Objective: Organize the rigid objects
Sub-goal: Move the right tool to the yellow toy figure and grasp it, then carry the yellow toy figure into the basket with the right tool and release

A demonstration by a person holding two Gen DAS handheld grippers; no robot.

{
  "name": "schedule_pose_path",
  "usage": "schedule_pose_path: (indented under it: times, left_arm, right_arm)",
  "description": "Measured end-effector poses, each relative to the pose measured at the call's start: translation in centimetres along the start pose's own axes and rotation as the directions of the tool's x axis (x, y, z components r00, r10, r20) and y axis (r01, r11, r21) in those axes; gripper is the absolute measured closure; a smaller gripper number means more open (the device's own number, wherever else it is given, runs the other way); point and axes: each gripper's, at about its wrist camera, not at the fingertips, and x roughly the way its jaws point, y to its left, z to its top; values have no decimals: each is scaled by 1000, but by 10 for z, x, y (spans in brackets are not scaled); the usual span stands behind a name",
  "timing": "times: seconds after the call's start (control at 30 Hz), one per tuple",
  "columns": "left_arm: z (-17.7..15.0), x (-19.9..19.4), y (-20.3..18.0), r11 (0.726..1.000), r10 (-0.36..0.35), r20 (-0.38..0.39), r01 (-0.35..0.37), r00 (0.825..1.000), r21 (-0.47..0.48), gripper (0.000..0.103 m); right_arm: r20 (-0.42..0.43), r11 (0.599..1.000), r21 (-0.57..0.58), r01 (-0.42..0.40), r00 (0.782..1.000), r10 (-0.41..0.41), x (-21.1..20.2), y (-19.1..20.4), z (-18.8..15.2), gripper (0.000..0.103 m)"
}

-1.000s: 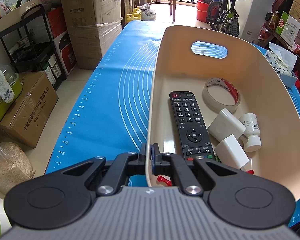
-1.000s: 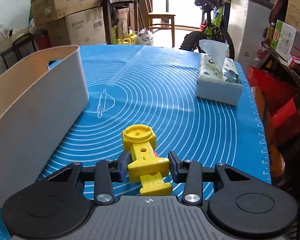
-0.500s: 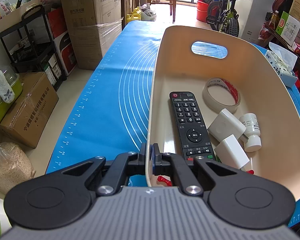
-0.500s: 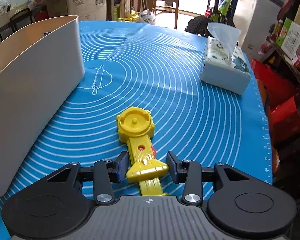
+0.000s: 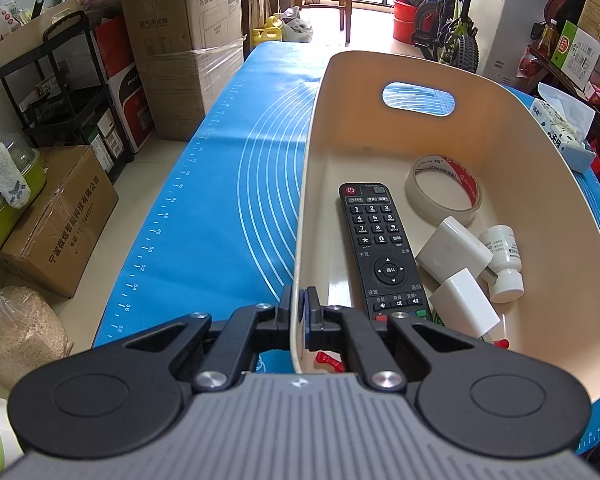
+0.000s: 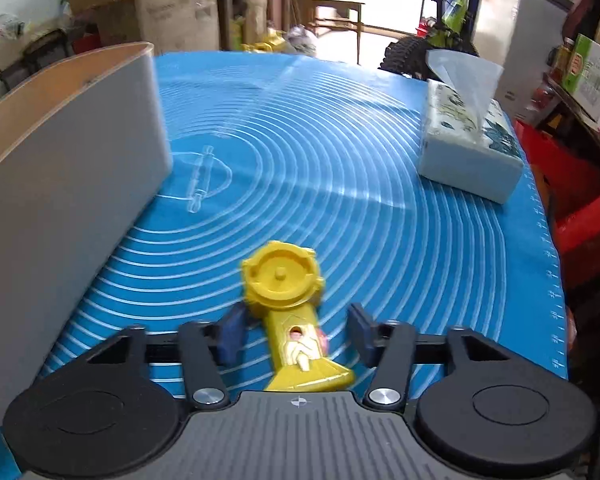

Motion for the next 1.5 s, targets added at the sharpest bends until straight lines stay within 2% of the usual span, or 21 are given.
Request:
schedule_pose_path:
  times: [0.03, 0.27, 0.6, 0.9, 1.03, 1.2, 1.5]
  left_arm:
    - [0, 0, 0, 1000, -1, 0, 1, 1000, -1, 97]
    - [0, 0, 0, 1000, -2, 0, 2, 1000, 0, 97]
    - [0, 0, -1, 1000, -1, 0, 1, 1000, -1, 97]
    - [0, 0, -2, 1000, -1, 1, 1, 1000, -2, 97]
    - [0, 0, -1, 1000, -1, 1, 1, 1000, -3, 97]
    - [0, 0, -2, 1000, -2, 2, 2, 1000, -3, 97]
    - [0, -1, -3, 1000, -1, 3, 1, 1000, -3, 97]
  right_arm:
    - [1, 1000, 9, -1, 1000, 1, -1, -2, 0, 67]
    - [11, 1000, 4, -20, 1000, 20, -7, -2, -5, 67]
    - [107, 998, 36, -47, 993, 43, -37, 0, 2, 67]
    - [218, 998, 22, -58, 975, 51, -84, 17, 21, 67]
    - [253, 997, -31, -73, 964, 79, -106, 42, 35, 67]
    - [268, 984, -106, -142, 949, 165, -124, 87, 56, 67]
    - [180, 952, -203, -227, 947, 265, -113, 167, 67, 67]
